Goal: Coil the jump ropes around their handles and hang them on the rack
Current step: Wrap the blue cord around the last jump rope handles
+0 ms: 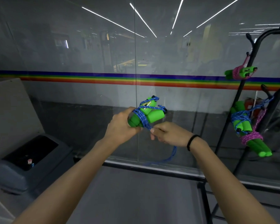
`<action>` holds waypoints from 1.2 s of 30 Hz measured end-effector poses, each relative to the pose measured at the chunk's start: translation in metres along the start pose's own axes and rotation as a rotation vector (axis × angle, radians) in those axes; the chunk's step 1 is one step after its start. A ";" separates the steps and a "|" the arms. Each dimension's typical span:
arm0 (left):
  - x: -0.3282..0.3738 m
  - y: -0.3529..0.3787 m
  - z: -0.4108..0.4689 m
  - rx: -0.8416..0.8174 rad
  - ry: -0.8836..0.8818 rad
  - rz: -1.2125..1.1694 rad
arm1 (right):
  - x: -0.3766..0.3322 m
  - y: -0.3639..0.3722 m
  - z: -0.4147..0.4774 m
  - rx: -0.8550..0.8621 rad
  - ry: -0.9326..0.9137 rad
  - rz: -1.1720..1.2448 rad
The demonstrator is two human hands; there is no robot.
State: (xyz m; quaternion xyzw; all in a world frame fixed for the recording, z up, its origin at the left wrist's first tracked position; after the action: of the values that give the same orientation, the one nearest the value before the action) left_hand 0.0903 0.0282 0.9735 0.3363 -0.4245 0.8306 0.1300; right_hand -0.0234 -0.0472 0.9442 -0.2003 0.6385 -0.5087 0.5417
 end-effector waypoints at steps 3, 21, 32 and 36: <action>0.001 0.002 0.000 0.016 -0.014 0.202 | -0.005 -0.010 0.003 0.047 -0.048 -0.195; 0.044 0.033 -0.034 -0.561 0.272 -0.075 | -0.023 -0.034 -0.001 -0.059 -0.175 0.515; 0.016 0.020 -0.007 -0.252 0.028 -0.352 | 0.022 0.009 0.004 0.057 0.126 0.660; 0.005 0.015 -0.002 -0.167 -0.008 -0.366 | 0.022 0.014 -0.001 -0.014 0.132 0.495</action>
State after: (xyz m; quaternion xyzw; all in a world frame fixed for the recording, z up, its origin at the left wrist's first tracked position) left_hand 0.0783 0.0197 0.9667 0.3991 -0.4242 0.7536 0.3047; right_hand -0.0271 -0.0589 0.9214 -0.0080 0.7055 -0.3680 0.6057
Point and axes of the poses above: each hand's wrist, its own z-axis towards the middle knuckle, its own y-axis out of the palm, x = y × z, the point moved 9 cm from there along z, towards the middle knuckle, and after that the axes turned 4 degrees about -z, right-handed, at the moved point
